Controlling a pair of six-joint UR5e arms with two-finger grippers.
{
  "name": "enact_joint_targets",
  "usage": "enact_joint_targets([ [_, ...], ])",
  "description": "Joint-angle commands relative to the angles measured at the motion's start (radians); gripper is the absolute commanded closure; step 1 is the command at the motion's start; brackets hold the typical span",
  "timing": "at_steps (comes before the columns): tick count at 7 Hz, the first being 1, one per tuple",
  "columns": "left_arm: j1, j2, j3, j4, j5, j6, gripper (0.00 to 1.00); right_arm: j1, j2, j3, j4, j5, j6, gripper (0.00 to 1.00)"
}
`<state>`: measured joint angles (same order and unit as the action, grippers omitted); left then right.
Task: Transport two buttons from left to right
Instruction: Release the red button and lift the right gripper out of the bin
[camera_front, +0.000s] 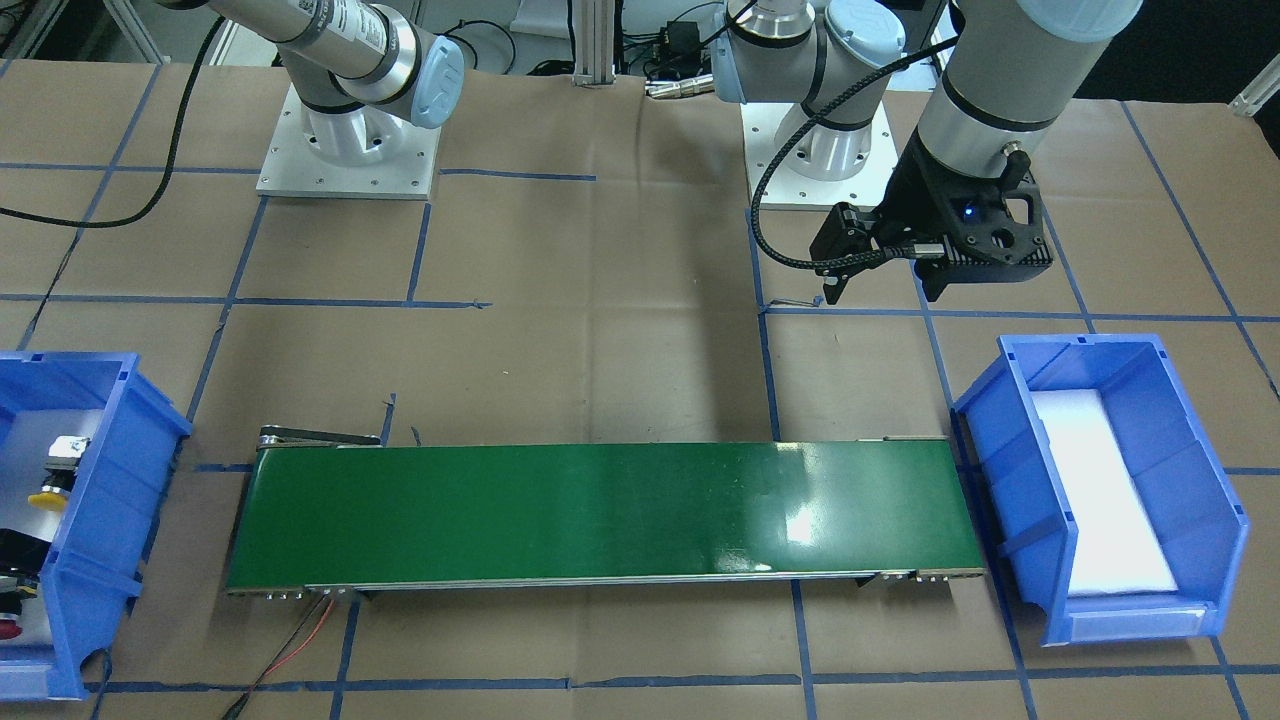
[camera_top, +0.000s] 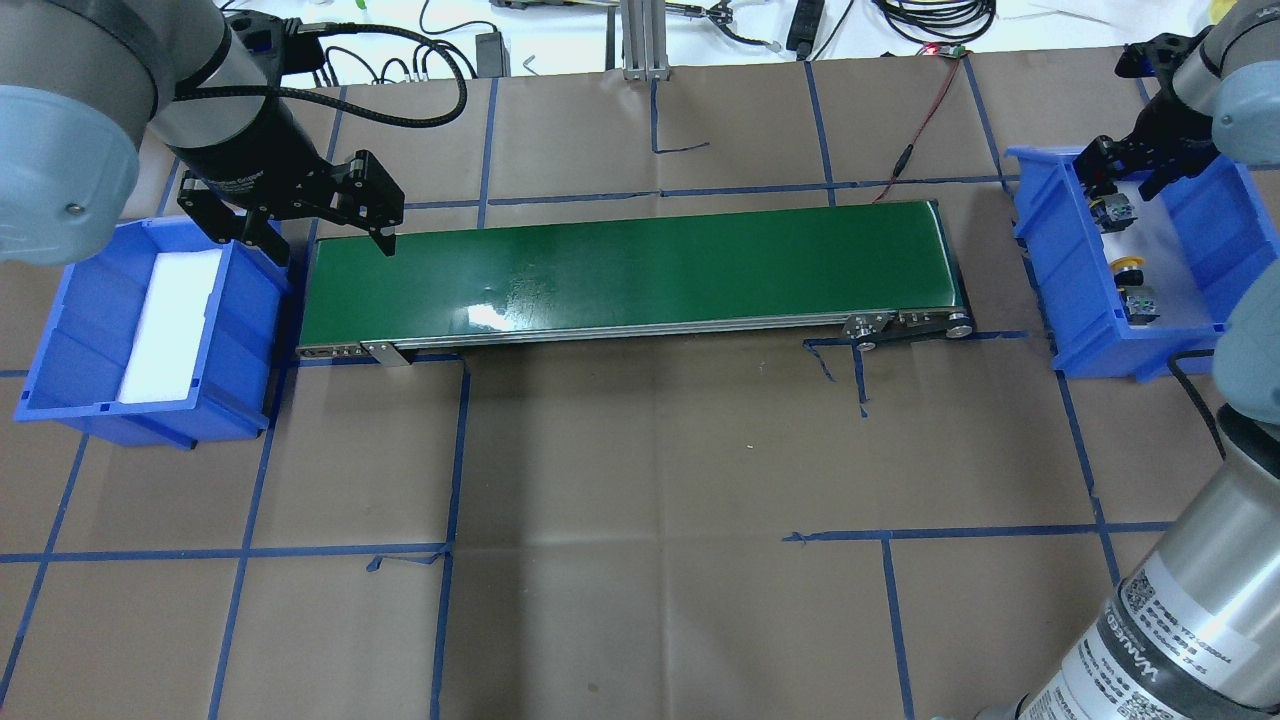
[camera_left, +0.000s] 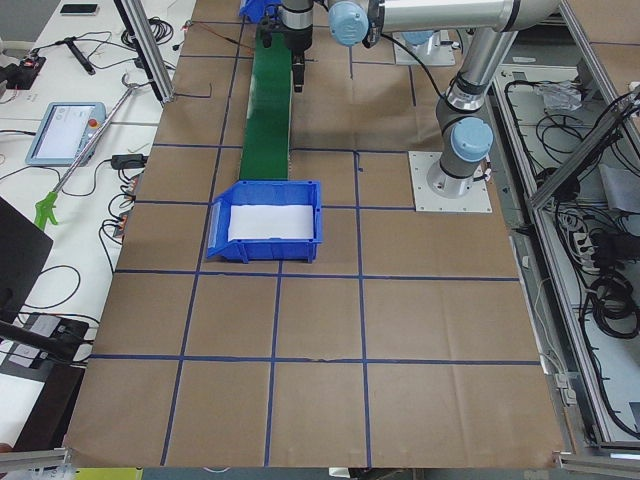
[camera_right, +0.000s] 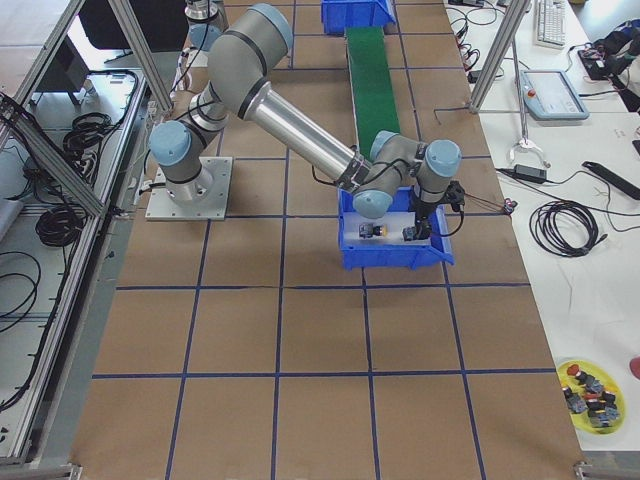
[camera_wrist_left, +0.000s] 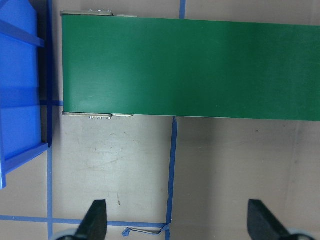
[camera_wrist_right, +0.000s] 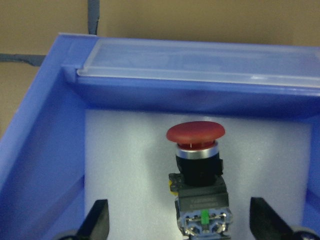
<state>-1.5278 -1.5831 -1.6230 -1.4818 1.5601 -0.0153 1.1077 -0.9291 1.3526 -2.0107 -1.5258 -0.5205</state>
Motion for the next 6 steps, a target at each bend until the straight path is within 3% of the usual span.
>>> enact_joint_targets([
  [1, 0.000, 0.000, 0.000, 0.000, 0.000, 0.000, 0.00, 0.006, -0.016, -0.015, 0.001, 0.006, 0.005, 0.01],
  [3, 0.000, -0.001, 0.000, 0.000, 0.000, 0.000, 0.00, 0.014, -0.123, -0.013, 0.013, 0.000, 0.002, 0.00],
  [6, 0.000, -0.001, 0.000, 0.000, -0.002, 0.000, 0.00, 0.140, -0.346, -0.003, 0.229, -0.004, 0.118, 0.00],
])
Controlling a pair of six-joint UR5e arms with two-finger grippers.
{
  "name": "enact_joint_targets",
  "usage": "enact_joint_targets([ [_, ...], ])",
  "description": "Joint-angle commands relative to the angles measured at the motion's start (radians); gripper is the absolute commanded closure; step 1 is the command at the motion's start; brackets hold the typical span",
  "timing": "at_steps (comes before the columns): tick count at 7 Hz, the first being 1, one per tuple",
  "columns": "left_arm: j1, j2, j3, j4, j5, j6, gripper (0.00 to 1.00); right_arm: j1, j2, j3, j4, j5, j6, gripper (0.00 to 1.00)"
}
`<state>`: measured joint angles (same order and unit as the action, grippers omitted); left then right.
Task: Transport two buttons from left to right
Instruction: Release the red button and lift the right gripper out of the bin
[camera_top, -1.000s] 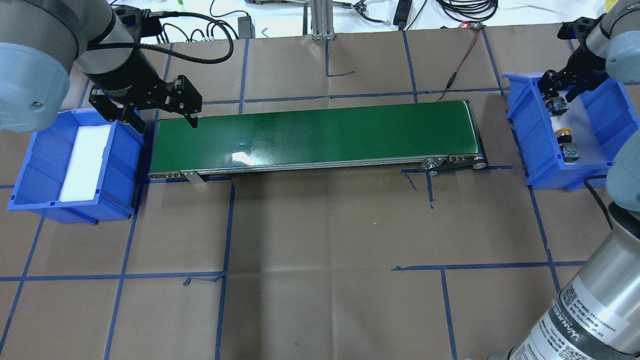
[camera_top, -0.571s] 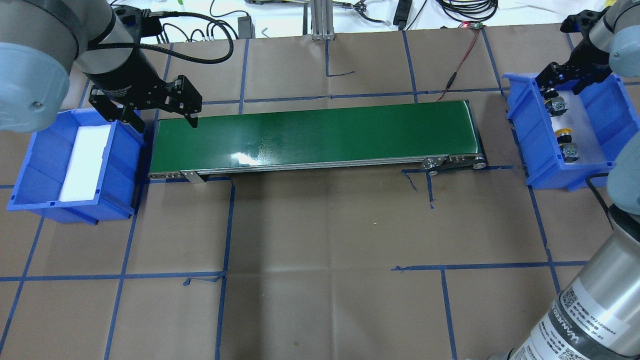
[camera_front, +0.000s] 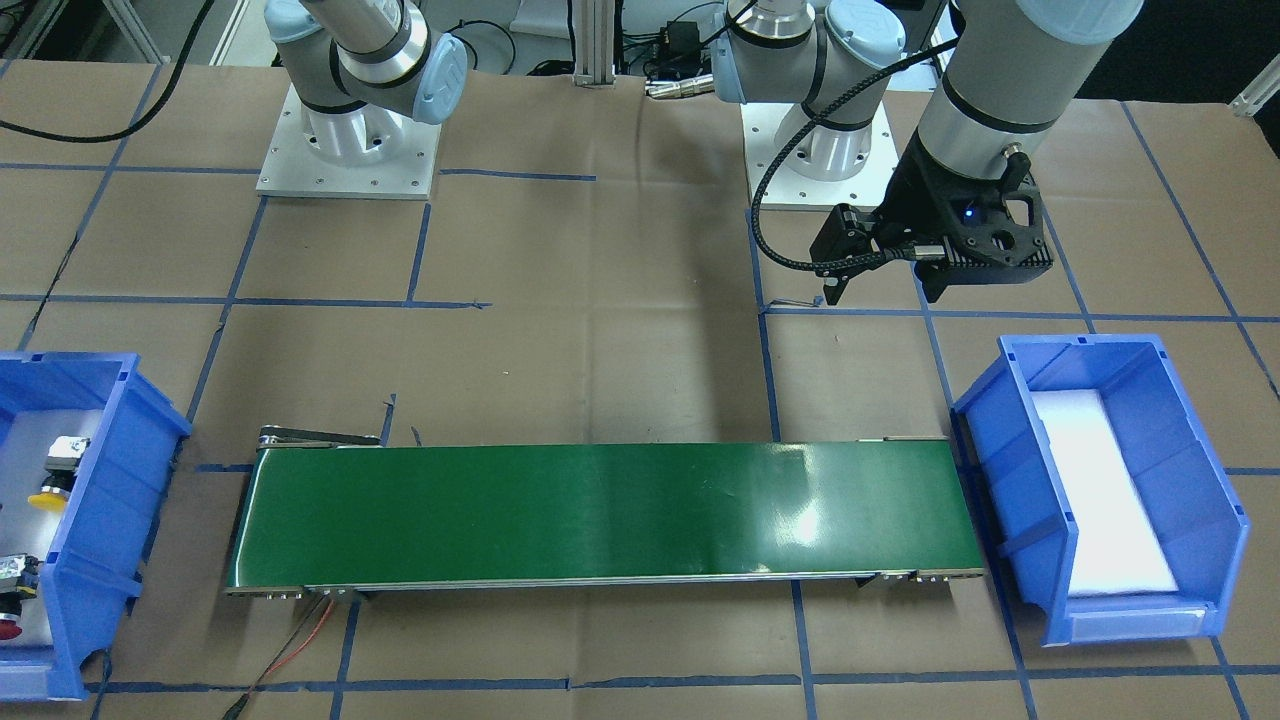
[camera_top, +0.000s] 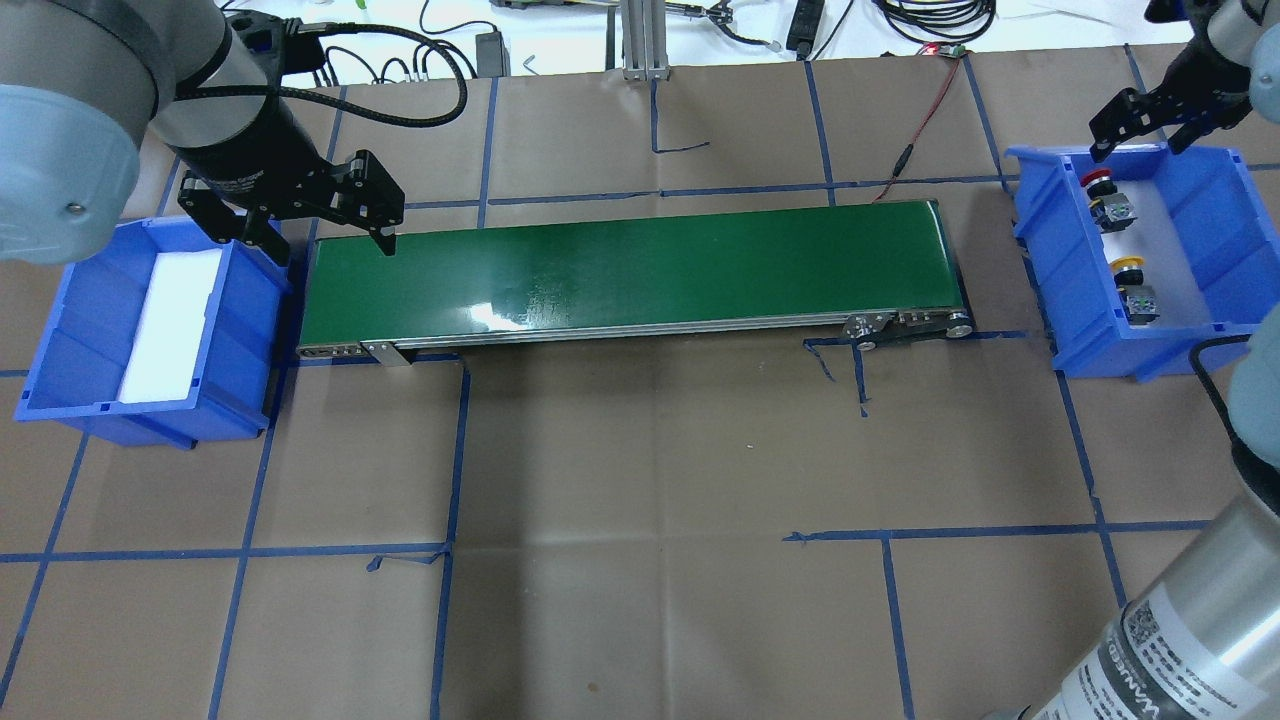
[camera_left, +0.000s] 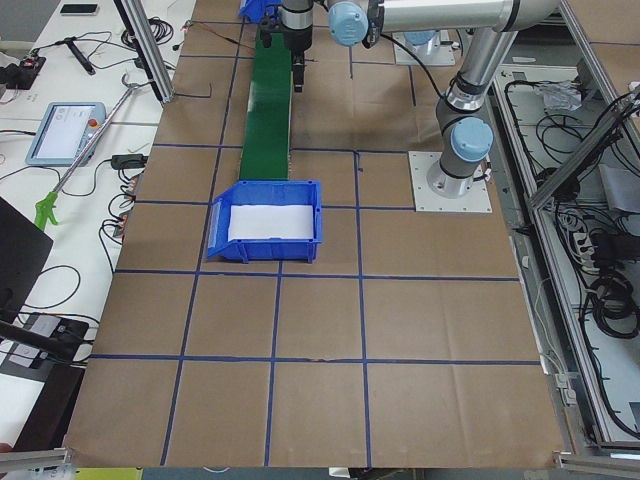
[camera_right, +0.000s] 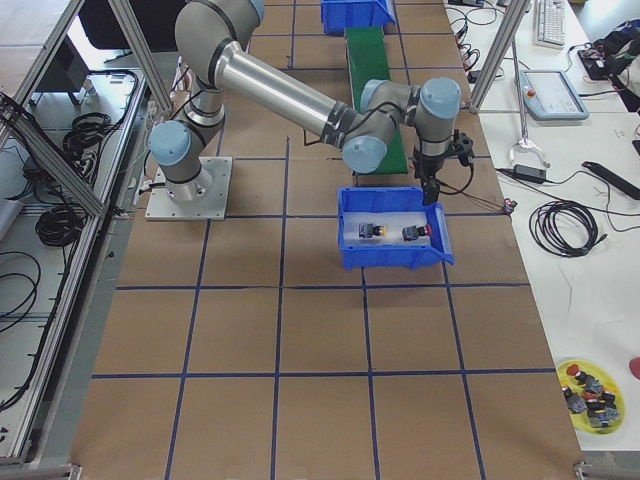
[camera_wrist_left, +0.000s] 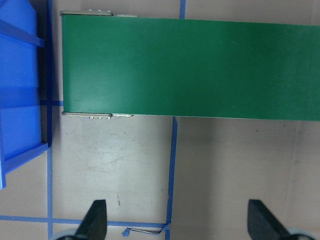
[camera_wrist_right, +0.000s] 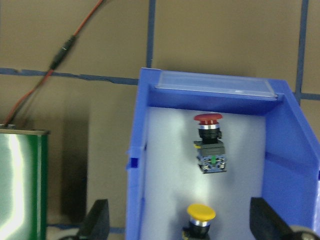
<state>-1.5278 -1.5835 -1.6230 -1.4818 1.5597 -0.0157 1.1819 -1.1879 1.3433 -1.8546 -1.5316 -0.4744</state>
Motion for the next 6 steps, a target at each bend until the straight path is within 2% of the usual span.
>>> enact_joint_targets([
  [1, 0.000, -0.001, 0.000, 0.000, -0.001, 0.000, 0.00, 0.156, -0.138, 0.013, 0.140, -0.001, 0.180, 0.00],
  [3, 0.000, 0.000, 0.000, 0.000, -0.001, 0.000, 0.00, 0.325, -0.227, 0.008, 0.289, -0.002, 0.434, 0.00],
  [5, 0.000, -0.001, 0.000, 0.000, -0.001, 0.000, 0.00, 0.496, -0.289, -0.007, 0.359, -0.004, 0.456, 0.00],
  [6, 0.000, -0.001, 0.000, 0.000, -0.001, 0.000, 0.00, 0.490, -0.321, 0.019, 0.406, -0.002, 0.451, 0.00],
])
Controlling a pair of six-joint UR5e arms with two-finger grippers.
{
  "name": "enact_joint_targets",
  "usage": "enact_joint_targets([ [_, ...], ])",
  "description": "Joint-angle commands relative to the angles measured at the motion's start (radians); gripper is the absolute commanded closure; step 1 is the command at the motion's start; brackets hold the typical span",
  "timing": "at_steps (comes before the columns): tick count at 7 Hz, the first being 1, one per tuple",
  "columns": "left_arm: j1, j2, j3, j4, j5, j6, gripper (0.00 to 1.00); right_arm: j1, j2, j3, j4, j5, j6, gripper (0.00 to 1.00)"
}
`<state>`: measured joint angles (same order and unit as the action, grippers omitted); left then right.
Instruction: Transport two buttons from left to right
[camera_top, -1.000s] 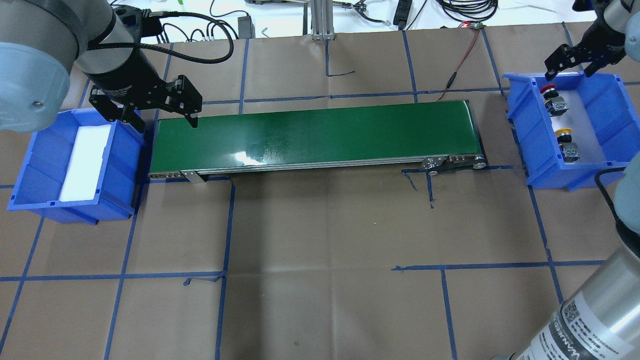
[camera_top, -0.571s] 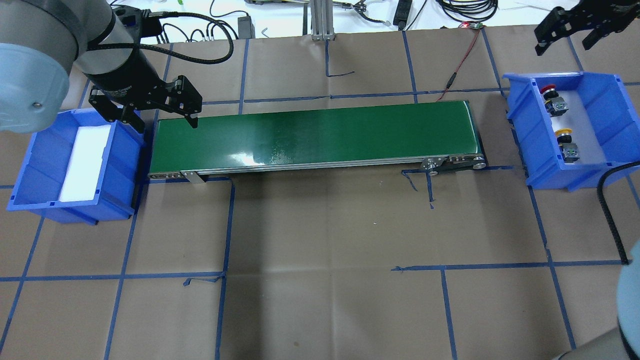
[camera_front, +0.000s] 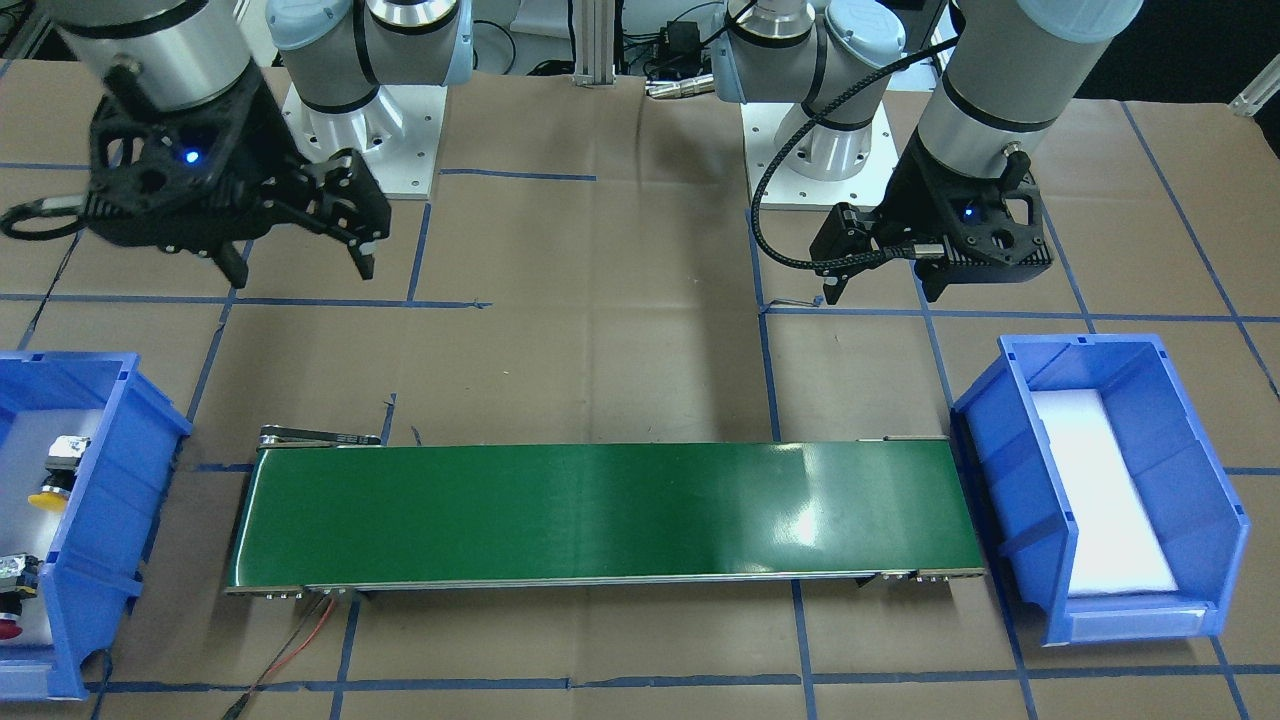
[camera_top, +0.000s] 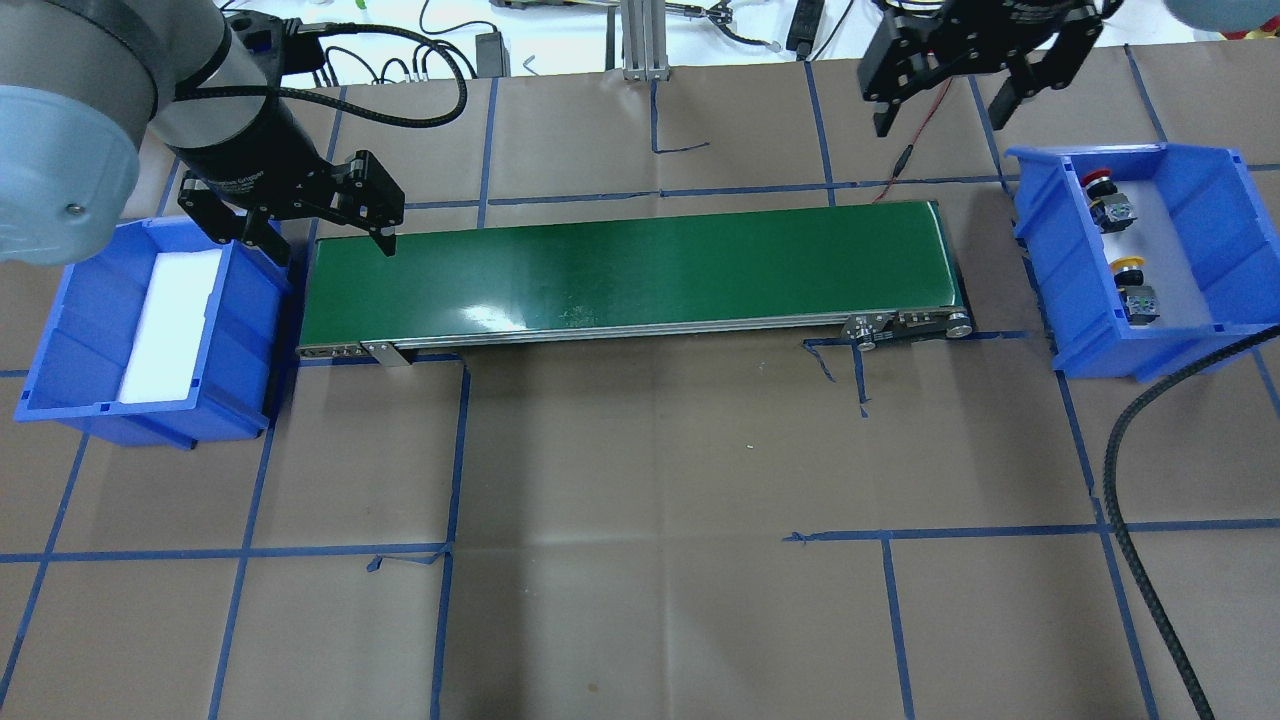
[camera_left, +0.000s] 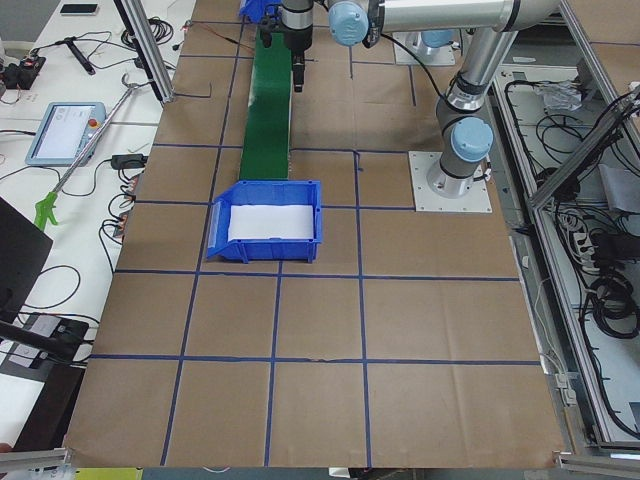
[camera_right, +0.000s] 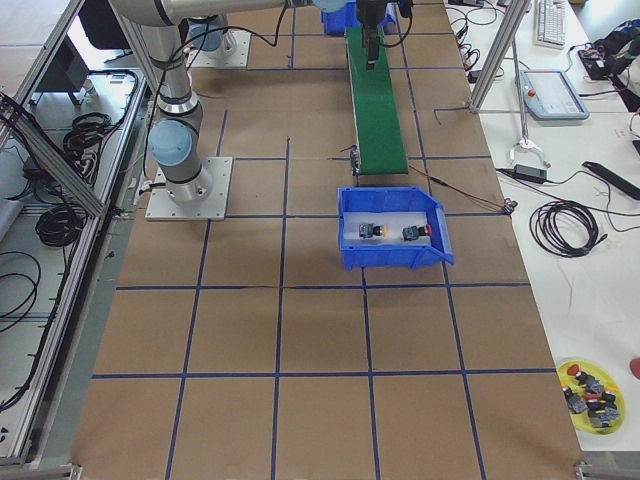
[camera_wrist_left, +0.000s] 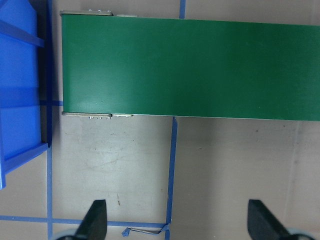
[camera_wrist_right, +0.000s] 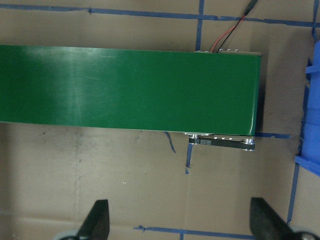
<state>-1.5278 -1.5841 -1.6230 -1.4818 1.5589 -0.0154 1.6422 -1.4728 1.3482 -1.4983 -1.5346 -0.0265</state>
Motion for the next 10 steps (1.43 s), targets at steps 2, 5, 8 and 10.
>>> enact_joint_targets([
  [2, 0.000, 0.001, 0.000, 0.000, 0.000, 0.000, 0.00, 0.033, -0.049, 0.084, 0.086, -0.001, 0.007, 0.00],
  [5, 0.000, 0.001, 0.000, 0.000, 0.001, 0.000, 0.00, -0.008, -0.145, 0.187, 0.081, -0.002, 0.016, 0.00],
  [8, 0.000, 0.001, 0.000, 0.000, 0.001, 0.000, 0.00, -0.047, -0.150, 0.203, 0.082, 0.001, 0.005, 0.00],
  [10, 0.000, -0.001, 0.000, -0.005, 0.001, 0.000, 0.00, -0.045, -0.150, 0.201, 0.084, 0.001, 0.000, 0.00],
])
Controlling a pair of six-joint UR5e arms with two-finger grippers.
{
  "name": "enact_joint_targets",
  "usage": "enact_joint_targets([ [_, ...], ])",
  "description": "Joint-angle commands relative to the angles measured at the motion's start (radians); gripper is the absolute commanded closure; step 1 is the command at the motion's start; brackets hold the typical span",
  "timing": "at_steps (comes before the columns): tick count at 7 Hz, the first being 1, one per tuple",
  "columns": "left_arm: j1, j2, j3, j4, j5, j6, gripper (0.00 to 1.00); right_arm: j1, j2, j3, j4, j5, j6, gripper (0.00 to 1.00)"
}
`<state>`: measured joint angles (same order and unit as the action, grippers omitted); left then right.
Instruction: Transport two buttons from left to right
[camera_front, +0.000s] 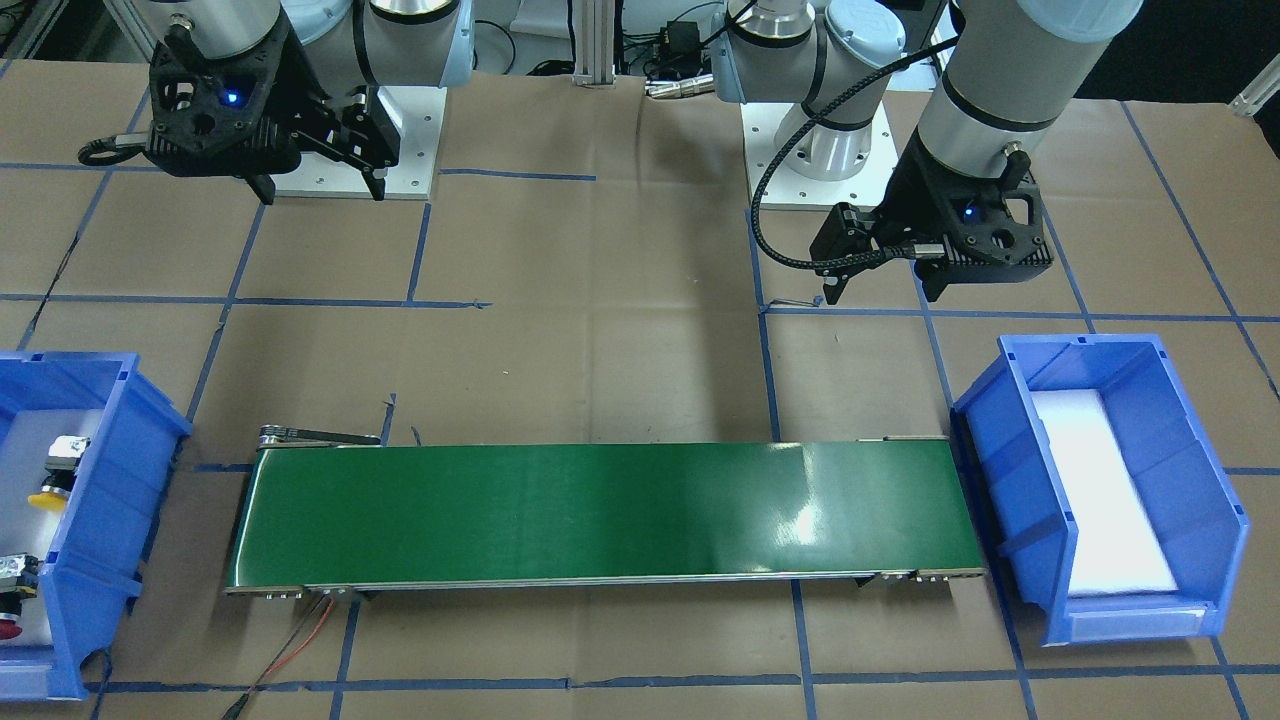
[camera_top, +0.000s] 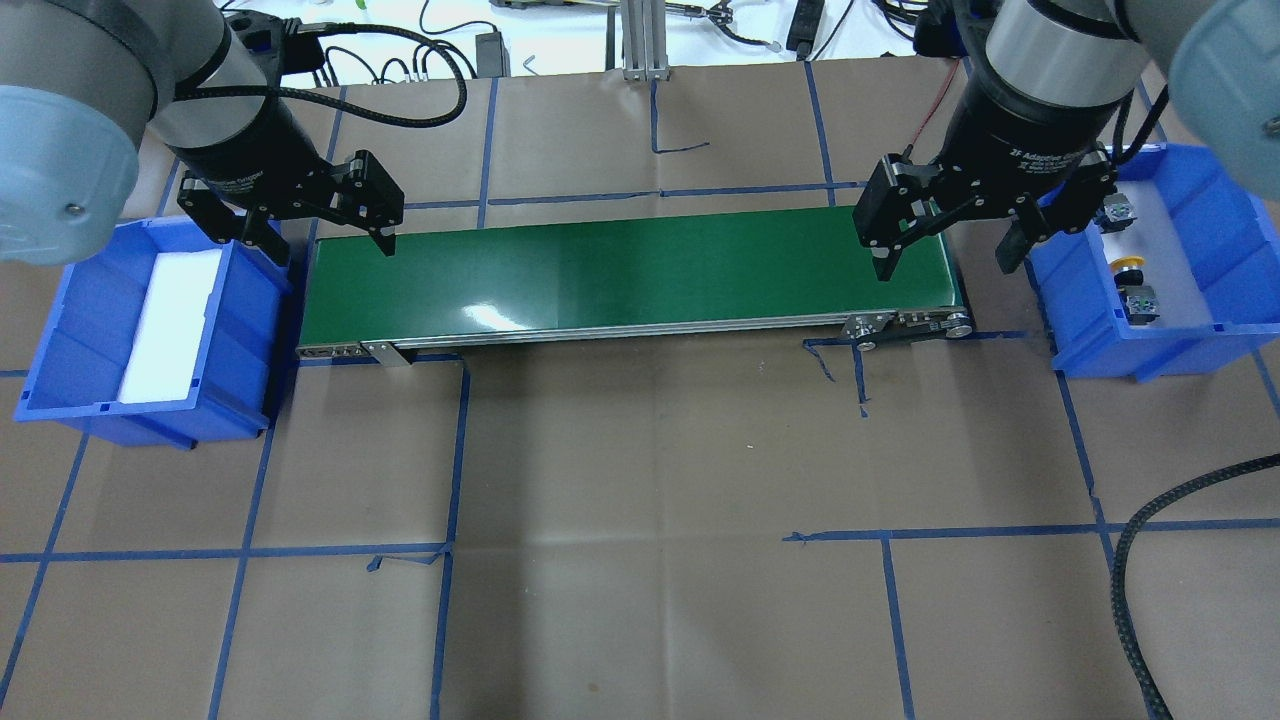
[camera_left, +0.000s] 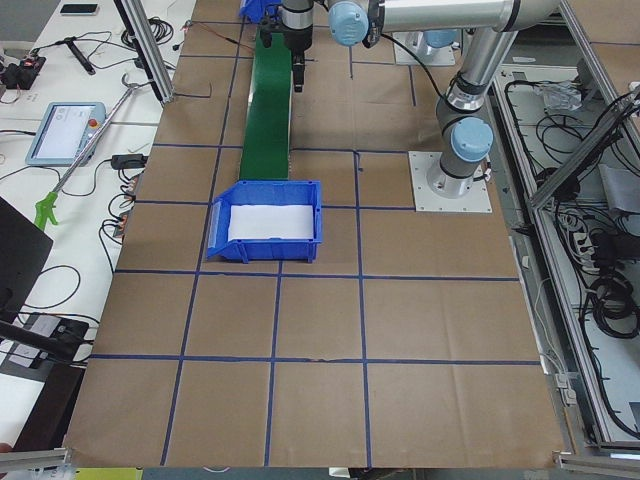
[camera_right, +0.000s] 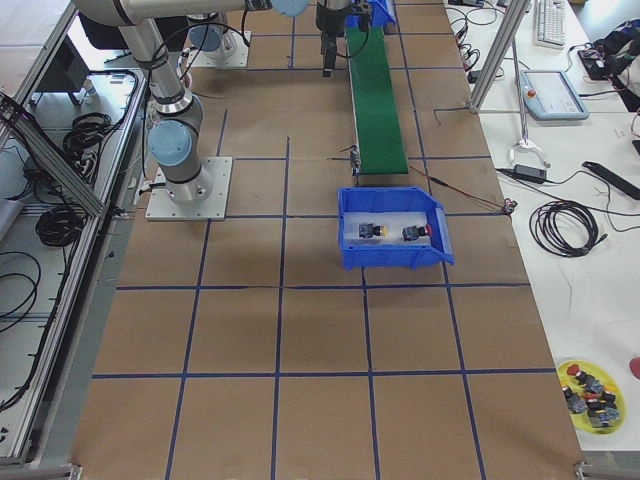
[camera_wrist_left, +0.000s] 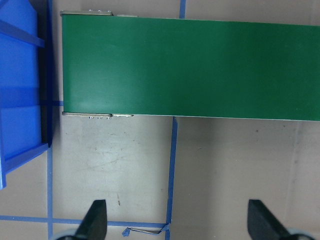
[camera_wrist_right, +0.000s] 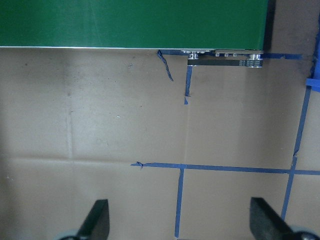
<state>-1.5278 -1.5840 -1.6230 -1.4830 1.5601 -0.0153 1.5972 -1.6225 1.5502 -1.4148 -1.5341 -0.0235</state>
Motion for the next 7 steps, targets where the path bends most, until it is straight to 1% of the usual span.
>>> enact_joint_targets([
  [1, 0.000, -0.002, 0.000, -0.010, 0.000, -0.002, 0.00, 0.000, -0.005, -0.002, 0.000, 0.000, -0.003, 0.00],
  [7, -0.002, 0.001, 0.000, -0.023, 0.000, -0.002, 0.00, 0.000, 0.009, -0.013, 0.000, 0.002, -0.001, 0.00],
])
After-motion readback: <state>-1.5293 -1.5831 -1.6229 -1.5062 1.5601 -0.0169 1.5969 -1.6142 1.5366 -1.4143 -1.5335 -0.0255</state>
